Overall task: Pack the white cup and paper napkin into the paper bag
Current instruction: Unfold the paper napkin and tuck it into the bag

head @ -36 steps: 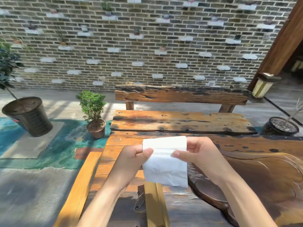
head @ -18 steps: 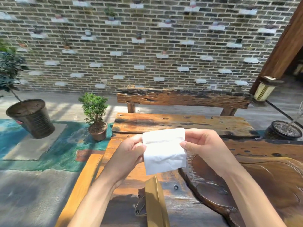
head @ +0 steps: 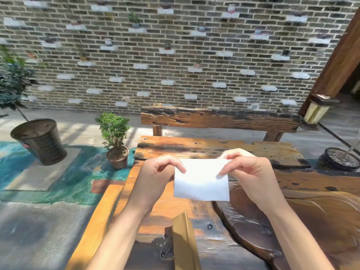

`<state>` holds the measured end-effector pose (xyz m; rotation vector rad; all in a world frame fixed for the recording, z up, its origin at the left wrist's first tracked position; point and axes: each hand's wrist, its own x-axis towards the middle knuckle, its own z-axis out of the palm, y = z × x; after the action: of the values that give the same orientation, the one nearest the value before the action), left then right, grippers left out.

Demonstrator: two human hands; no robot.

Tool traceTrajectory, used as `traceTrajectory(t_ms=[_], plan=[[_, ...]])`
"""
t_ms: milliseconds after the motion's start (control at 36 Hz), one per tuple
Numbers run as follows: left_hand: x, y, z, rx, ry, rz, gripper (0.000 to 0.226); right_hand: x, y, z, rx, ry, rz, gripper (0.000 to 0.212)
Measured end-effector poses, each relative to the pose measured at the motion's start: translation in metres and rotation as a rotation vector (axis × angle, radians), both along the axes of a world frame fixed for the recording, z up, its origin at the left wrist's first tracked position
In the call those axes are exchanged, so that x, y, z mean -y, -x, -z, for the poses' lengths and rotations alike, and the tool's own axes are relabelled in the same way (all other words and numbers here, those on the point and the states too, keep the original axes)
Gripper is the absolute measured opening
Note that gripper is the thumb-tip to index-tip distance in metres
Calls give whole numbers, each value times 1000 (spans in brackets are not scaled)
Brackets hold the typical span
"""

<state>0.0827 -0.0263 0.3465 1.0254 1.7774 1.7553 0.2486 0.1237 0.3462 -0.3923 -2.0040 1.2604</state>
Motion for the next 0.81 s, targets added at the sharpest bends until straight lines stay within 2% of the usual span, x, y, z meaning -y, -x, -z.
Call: traceTrajectory(t_ms=[139,222,278,361,389,472,556,694,806], plan=[[-1,-3,-1,-2,-6,6,22,-1,-1,-2,-17,-9,-3,41],[-2,-4,-3,-29,-18,-2,23,-1,-1,-1,-24,9,39,44],[-3,-4,-3,-61,-17,-18,27,0,1,-2,-46,163,72,41],[-4,-3,-2,-84,-13,-20,30,2,6,-11,-94,556,34,27],[-4,-4,-3,-89,-17,-15,29,2,6,-14,-58,578,28,21],[-6,-6,-4,-95,-28,1,27,2,8,-15,195,375,6,31],[-7,-7,-3,-105,-43,24,28,5,13,-15,330,238,-49,18],[-7,-5,2,-42,-28,35,32,5,15,-12,283,228,-91,22],[-4,-3,-1,280,-111,130,21,2,15,-12,250,186,-72,20]])
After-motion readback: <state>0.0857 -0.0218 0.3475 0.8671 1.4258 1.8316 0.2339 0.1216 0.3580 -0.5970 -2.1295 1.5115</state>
